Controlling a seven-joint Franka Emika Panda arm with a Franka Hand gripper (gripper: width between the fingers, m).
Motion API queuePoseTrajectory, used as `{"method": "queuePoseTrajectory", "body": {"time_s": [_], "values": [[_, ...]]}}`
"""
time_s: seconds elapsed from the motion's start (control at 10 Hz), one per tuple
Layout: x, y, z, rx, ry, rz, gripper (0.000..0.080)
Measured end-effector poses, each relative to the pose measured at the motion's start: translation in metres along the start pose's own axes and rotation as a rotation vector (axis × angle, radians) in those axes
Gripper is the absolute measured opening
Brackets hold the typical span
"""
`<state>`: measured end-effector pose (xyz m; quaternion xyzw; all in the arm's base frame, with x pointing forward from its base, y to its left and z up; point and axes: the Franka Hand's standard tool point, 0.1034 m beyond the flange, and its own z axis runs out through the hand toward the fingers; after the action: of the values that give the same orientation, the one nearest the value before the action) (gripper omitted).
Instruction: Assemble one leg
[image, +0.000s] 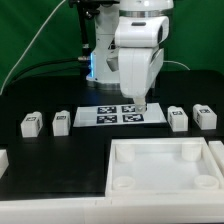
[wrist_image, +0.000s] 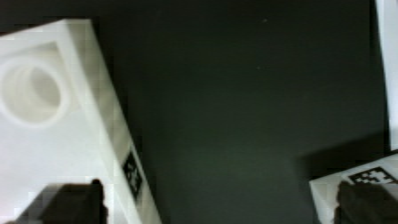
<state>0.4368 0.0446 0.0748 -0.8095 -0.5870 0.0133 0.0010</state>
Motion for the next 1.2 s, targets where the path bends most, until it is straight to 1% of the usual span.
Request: {"method": "queuePoseTrajectory", "body": {"time_s": [0.1,0.2,0.4,0.5,0.6,0.7,0.9,1.1,1.2], "values": [[0.0,0.0,0.0,0.0,0.0,0.007,0.0649],[0.0,0.0,0.0,0.001,0.001,0.077,0.0649],[0.001,-0.001,0.0,0.002,0.002,0.289,0.0649],[0.0,-0.003,0.001,0.006,0.004,0.42,0.0649],[0.0,-0.013,0.003,0.011,0.005,0.606,0.0649],[0.007,-0.022,0.004,0.009,0.011,0.756,0.0649],[0.028,-0.035,0.004,0.02,0.013,1.017,0.0649],[0.045,-0.045,0.004,0.024,0.012,1.034,0.0649],[0.057,-0.052,0.003,0.025,0.014,1.035,0.0649]]}}
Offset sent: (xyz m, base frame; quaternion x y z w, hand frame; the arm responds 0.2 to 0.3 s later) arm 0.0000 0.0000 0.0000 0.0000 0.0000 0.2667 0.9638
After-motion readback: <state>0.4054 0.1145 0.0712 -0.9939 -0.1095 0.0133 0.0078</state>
